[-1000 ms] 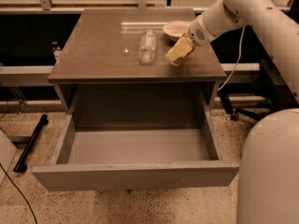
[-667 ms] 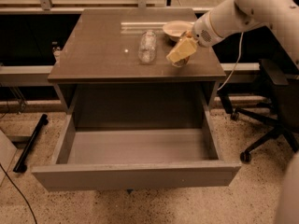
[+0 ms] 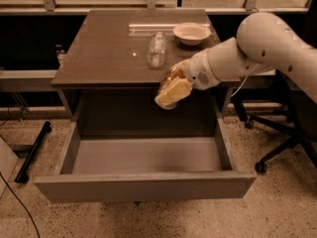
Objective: Place orange can into top drawer
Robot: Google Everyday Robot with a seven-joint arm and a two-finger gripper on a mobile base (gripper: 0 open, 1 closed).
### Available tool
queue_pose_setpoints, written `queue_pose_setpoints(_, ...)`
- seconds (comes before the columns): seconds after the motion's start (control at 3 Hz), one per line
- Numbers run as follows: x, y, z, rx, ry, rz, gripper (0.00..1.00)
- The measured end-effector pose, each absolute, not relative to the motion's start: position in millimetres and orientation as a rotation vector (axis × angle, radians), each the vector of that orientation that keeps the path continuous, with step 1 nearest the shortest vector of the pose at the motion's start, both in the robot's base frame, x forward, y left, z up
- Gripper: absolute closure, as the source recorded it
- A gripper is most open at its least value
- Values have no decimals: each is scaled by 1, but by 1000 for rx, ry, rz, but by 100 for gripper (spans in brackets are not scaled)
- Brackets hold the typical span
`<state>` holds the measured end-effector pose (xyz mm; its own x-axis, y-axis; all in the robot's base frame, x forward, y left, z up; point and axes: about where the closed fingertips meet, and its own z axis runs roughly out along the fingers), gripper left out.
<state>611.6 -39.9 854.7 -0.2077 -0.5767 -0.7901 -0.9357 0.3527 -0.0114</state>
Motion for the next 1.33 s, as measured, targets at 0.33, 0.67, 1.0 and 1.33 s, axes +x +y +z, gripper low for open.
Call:
queue_pose_setpoints(0.33,579,-11,811,-1367,1924,722,100)
queue_pose_setpoints(0.67,571,-6,800,-1382,1937,741,100)
queue_pose_setpoints(1.0,571,-1,794,-1414,1956,725,100)
queue_pose_setpoints(1.33,565,6,767,-1440,1993,752,100)
